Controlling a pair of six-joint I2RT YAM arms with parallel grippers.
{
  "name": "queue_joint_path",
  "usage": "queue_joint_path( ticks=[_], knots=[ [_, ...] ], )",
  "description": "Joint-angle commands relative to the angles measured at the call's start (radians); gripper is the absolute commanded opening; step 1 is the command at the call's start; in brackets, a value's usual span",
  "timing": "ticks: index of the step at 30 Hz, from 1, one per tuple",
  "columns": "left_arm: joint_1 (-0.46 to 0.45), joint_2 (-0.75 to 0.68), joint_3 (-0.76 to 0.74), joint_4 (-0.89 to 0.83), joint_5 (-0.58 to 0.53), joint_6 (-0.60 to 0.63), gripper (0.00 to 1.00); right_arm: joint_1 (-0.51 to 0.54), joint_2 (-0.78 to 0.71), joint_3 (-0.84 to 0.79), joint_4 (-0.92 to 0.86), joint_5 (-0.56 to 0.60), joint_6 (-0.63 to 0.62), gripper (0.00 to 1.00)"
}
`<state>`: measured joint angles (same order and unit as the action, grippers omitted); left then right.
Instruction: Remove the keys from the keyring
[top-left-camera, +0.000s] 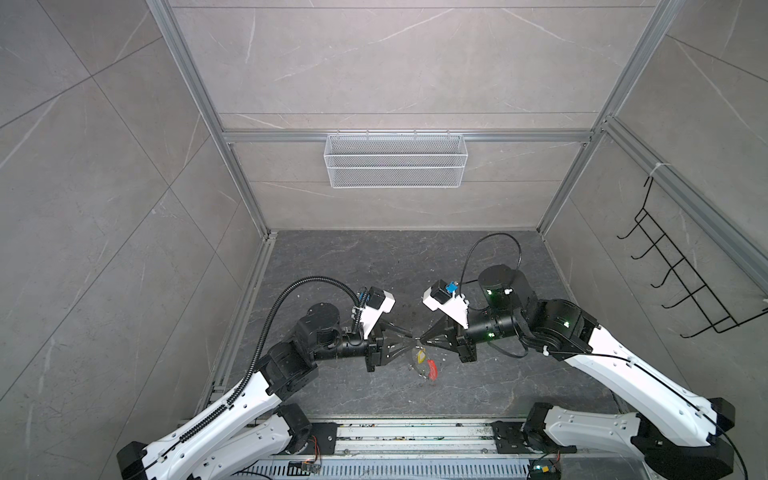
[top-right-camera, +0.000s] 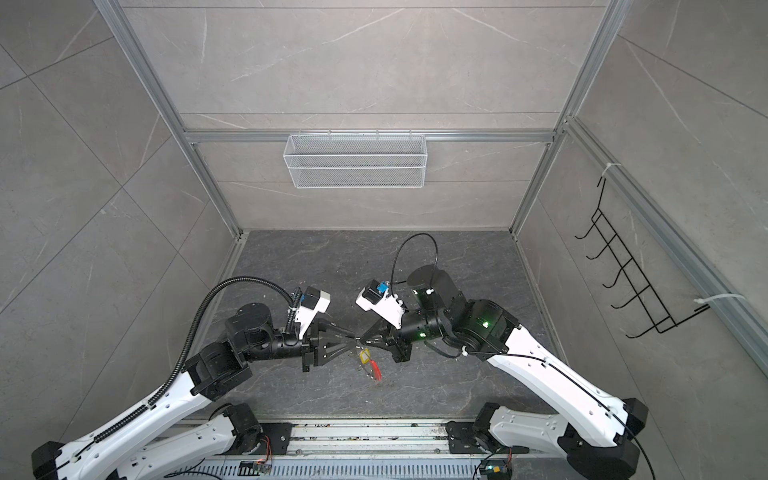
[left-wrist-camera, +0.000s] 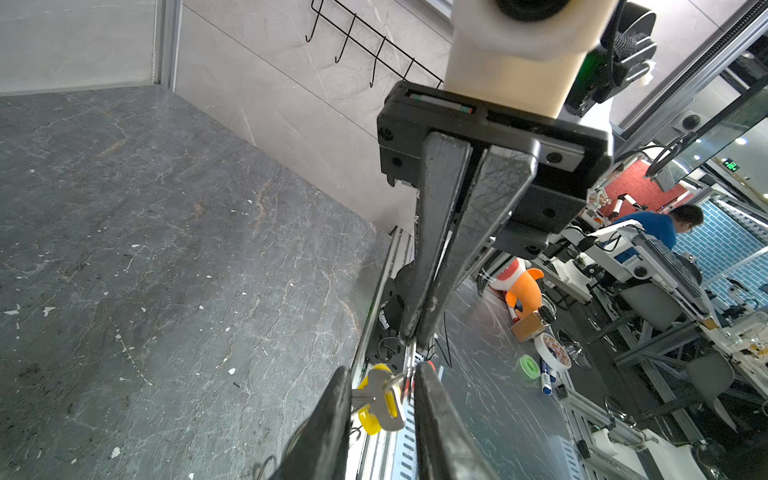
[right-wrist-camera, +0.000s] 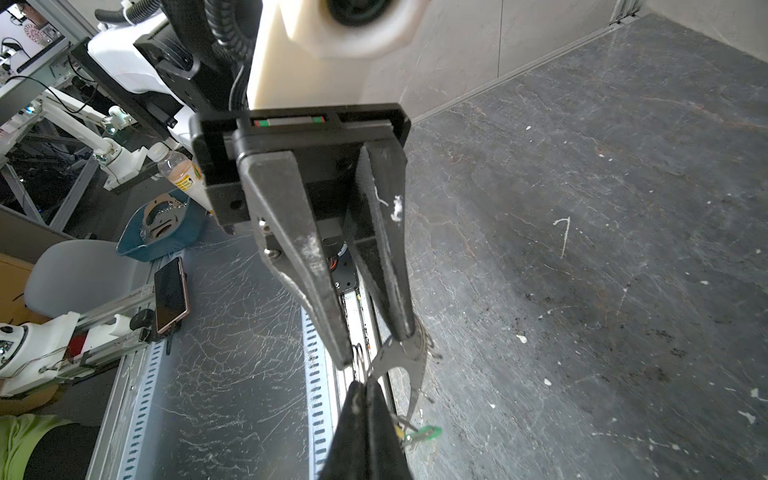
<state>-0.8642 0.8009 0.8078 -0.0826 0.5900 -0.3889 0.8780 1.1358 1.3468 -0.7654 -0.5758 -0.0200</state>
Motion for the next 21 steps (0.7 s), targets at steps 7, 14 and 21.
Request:
queue_joint_path(
  ticks=[7,14,21],
  knots=[
    [-0.004,0.007,0.047,0.023,0.042,0.019,0.17,0.006,0.01,0.042,-0.015,0.0,-0.024,0.0],
    [-0.006,0.005,0.045,0.034,0.035,0.012,0.02,0.007,0.01,0.038,0.013,0.011,0.001,0.0],
    [-0.014,-0.001,0.034,0.053,-0.038,-0.017,0.0,0.007,-0.013,0.002,0.096,0.05,0.072,0.16]
  ],
)
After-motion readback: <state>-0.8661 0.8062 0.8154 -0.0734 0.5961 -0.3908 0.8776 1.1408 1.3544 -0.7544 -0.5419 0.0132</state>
